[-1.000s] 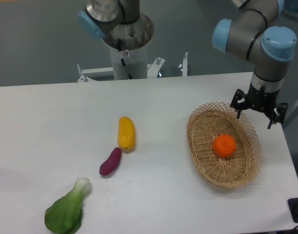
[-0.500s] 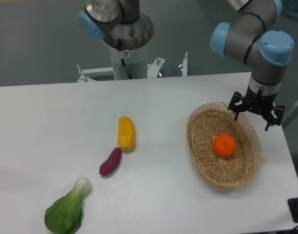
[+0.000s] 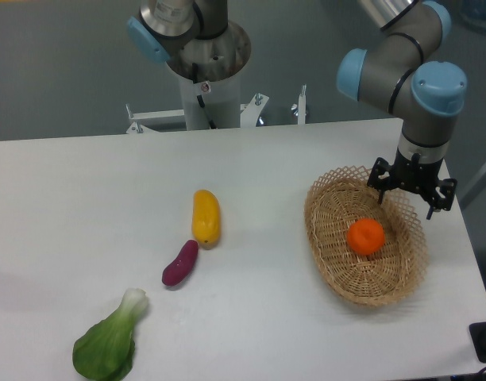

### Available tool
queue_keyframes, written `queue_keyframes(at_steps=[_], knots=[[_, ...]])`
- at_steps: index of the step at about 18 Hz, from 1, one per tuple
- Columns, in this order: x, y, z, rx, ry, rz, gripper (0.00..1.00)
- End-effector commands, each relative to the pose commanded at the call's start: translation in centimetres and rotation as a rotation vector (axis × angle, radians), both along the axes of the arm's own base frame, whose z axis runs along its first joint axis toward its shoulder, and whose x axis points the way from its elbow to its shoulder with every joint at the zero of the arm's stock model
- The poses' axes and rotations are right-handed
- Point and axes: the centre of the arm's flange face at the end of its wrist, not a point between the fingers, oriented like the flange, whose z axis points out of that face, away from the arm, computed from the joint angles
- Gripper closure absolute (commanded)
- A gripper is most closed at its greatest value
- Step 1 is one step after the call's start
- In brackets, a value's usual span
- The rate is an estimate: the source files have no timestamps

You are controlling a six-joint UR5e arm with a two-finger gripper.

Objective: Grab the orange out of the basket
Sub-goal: 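Lower the open gripper down around the orange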

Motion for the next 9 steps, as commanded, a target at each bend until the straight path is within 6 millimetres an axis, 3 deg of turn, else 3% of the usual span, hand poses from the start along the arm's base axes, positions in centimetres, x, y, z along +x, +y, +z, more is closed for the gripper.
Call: queue_keyframes(at_steps=[9], knots=[[2.7,3.9,-3.5,0.022,-0.098,0.181,0.00]])
